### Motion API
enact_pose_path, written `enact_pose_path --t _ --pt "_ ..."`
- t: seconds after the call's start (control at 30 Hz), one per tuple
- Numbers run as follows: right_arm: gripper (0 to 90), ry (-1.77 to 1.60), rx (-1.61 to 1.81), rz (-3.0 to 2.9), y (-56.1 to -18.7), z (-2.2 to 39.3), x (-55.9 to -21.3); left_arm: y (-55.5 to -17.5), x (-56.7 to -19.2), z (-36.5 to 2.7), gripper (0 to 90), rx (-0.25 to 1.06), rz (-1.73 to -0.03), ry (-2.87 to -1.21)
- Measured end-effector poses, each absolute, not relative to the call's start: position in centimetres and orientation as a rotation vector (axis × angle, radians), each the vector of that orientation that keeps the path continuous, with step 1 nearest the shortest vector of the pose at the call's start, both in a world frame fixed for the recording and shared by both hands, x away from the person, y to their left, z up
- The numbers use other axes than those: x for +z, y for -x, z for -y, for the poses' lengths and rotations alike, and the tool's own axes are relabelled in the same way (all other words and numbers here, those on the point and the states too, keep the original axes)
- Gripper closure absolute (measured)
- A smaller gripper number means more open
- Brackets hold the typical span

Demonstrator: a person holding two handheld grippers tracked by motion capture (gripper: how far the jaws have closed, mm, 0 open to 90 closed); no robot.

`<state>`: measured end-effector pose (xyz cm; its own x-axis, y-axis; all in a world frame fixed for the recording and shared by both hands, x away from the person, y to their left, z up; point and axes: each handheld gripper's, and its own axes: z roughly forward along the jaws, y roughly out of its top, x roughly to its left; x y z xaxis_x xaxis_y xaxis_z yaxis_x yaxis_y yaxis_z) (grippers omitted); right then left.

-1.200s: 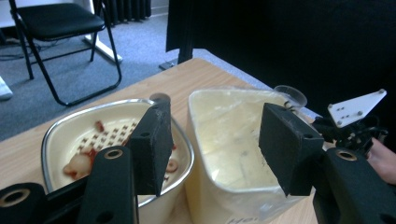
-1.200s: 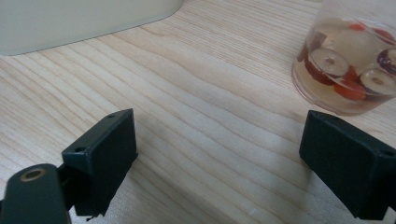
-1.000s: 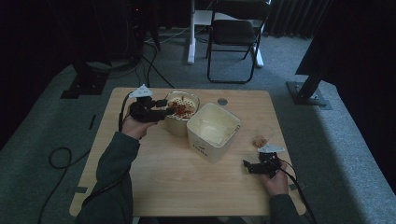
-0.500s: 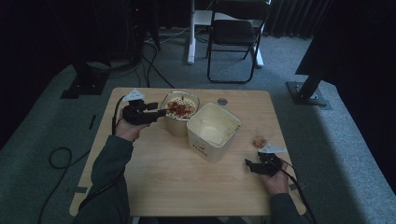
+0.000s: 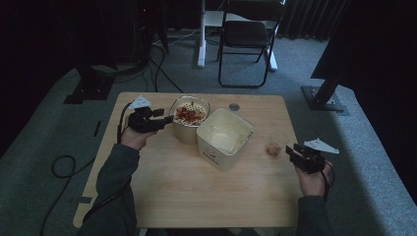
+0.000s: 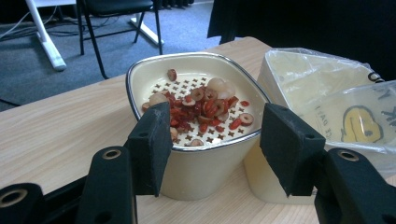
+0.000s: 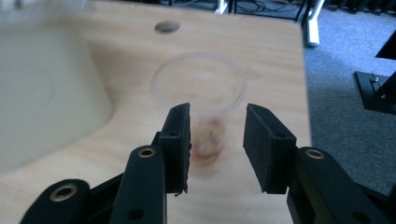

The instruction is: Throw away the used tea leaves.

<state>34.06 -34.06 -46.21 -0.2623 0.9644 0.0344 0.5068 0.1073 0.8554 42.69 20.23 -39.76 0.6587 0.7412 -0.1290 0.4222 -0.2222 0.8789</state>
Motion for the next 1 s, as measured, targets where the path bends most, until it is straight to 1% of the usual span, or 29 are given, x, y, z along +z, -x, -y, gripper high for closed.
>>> enact_pose_path --t 0.13,0.27,0.33,0.4,0.5,0.73,0.93,1.0 --pt "62.2 -1.464 1.032 -1.842 -36.6 34.0 -45.8 -42.7 -40.1 -20.1 44.0 0.389 -0.924 -1.861" --pt "63.3 -1.538 0.980 -1.872 -39.4 33.7 -46.6 -42.7 -40.2 -20.1 44.0 0.391 -0.923 -1.861" --pt "67.8 -1.576 0.958 -1.892 -40.4 33.6 -47.2 -42.7 -40.2 -20.2 44.1 0.391 -0.922 -1.859" --pt "80.4 -1.604 0.948 -1.906 -41.0 33.5 -47.5 -42.7 -40.3 -20.3 44.1 0.389 -0.922 -1.857" --pt "83.7 -1.620 0.980 -1.905 -41.3 33.2 -47.1 -42.7 -40.5 -20.2 44.1 0.385 -0.923 -1.860" --pt "85.1 -1.561 1.001 -1.873 -41.9 31.5 -43.8 -42.9 -40.5 -19.0 44.1 0.388 -0.896 -1.879" --pt "85.3 -1.477 1.046 -1.869 -42.7 29.8 -39.8 -43.0 -40.2 -17.4 43.2 0.426 -0.855 -1.903" --pt "85.4 -1.436 1.046 -1.879 -43.1 29.0 -38.2 -43.1 -40.1 -17.0 41.2 0.425 -0.840 -1.900"
